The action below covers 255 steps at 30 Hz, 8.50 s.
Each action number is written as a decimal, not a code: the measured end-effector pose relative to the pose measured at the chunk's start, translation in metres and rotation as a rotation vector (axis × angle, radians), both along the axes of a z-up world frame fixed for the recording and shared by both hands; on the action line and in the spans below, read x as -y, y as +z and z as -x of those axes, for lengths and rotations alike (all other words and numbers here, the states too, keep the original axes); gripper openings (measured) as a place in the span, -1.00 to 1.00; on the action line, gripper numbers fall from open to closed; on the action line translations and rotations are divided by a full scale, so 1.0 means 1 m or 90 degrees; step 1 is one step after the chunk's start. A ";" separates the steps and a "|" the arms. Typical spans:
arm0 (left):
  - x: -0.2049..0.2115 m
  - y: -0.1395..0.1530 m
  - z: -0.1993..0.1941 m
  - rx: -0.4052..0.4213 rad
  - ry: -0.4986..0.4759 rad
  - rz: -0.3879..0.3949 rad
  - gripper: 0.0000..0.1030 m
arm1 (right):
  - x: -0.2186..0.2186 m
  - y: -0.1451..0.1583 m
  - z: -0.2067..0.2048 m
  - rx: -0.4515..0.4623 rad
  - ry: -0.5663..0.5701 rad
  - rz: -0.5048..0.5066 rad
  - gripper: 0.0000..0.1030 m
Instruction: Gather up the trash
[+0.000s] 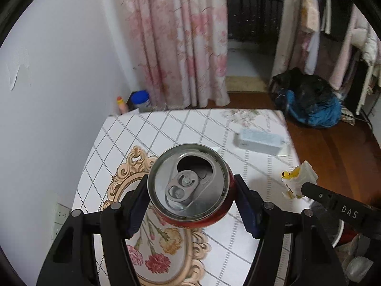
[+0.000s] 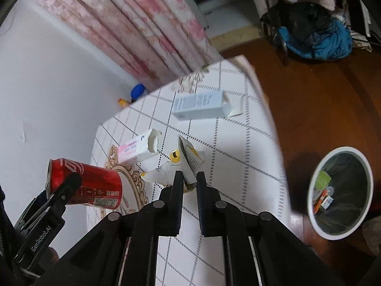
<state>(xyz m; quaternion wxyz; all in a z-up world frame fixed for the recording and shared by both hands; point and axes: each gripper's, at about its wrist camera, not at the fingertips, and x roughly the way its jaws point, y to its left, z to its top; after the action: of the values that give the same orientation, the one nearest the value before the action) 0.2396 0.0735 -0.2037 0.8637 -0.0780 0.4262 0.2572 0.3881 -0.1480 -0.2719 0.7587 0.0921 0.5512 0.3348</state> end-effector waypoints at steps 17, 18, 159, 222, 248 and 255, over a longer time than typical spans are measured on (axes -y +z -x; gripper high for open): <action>0.179 0.018 -0.063 0.026 -0.209 0.064 0.25 | 0.246 0.009 -0.018 0.020 -0.198 0.036 -0.79; 0.190 0.012 -0.069 0.019 -0.221 0.070 0.25 | 0.262 -0.003 -0.021 0.008 -0.211 0.048 -0.79; -0.006 -0.028 -0.033 -0.111 -0.342 -0.039 -0.12 | -0.019 0.012 -0.013 0.040 0.050 0.175 -0.28; 0.283 -0.093 -0.127 -0.198 -0.304 0.147 0.87 | 0.345 -0.102 -0.020 -0.150 -0.229 0.226 0.99; 0.260 0.112 0.046 0.002 -0.381 0.174 0.87 | 0.370 0.164 0.154 0.066 -0.192 0.062 0.99; 0.252 0.136 0.072 0.032 -0.388 0.196 0.87 | 0.374 0.195 0.182 0.083 -0.176 0.038 1.00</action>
<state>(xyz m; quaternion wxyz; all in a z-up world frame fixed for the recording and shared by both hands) 0.1674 -0.1785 -0.0672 0.8893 -0.0832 0.4421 -0.0820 0.2060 -0.5218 -0.0771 0.8340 0.1231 0.4927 0.2158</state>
